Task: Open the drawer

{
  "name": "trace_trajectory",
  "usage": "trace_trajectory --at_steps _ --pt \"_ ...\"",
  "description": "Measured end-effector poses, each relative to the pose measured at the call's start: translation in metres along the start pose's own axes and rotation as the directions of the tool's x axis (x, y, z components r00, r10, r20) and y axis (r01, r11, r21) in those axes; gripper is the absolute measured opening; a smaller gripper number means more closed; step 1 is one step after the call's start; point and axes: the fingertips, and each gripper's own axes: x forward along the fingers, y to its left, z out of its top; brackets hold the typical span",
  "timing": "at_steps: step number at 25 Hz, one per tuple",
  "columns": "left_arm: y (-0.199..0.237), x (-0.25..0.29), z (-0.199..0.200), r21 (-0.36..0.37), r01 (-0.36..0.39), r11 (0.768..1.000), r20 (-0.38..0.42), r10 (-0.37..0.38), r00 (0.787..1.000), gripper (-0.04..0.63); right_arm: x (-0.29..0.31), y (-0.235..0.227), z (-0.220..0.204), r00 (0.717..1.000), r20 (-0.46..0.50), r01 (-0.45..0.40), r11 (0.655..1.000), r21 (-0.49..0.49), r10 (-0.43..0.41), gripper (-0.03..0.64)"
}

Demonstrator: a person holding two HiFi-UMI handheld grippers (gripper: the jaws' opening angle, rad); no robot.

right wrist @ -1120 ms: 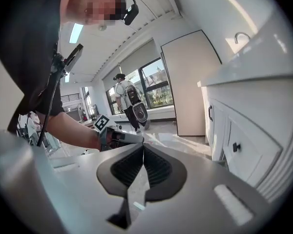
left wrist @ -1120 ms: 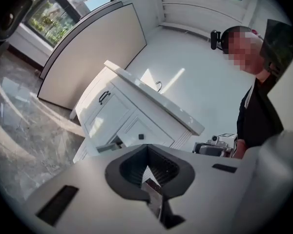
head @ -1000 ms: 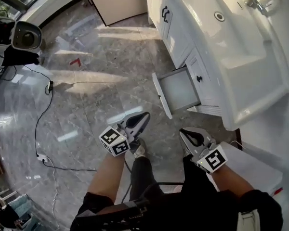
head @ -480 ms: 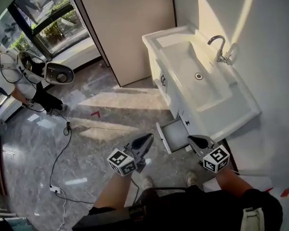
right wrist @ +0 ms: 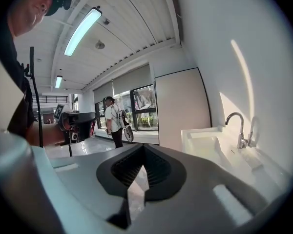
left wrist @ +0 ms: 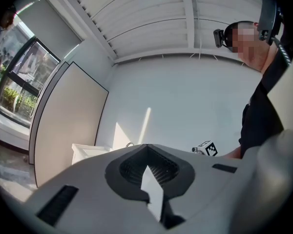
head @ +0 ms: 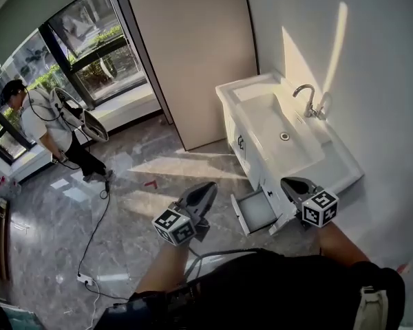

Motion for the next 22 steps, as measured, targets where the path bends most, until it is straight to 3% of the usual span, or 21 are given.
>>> trace_trajectory --at_steps 10,17,22 --pt "-0.01 -0.023 0.051 0.048 -0.069 0.996 0.077 0.065 0.995 0.0 -0.051 -0.012 0.072 0.998 0.052 0.031 0.999 0.017 -0.032 -0.002" --pt "-0.016 -0.024 0.053 0.026 -0.078 0.997 0.088 0.076 0.993 0.0 -0.06 -0.02 0.09 0.993 0.109 0.029 0.999 0.036 -0.033 -0.002" --pt "-0.023 -0.015 0.045 0.007 -0.055 0.998 0.078 0.054 0.995 0.0 -0.056 -0.026 0.083 0.995 0.096 0.031 0.999 0.026 -0.033 -0.002"
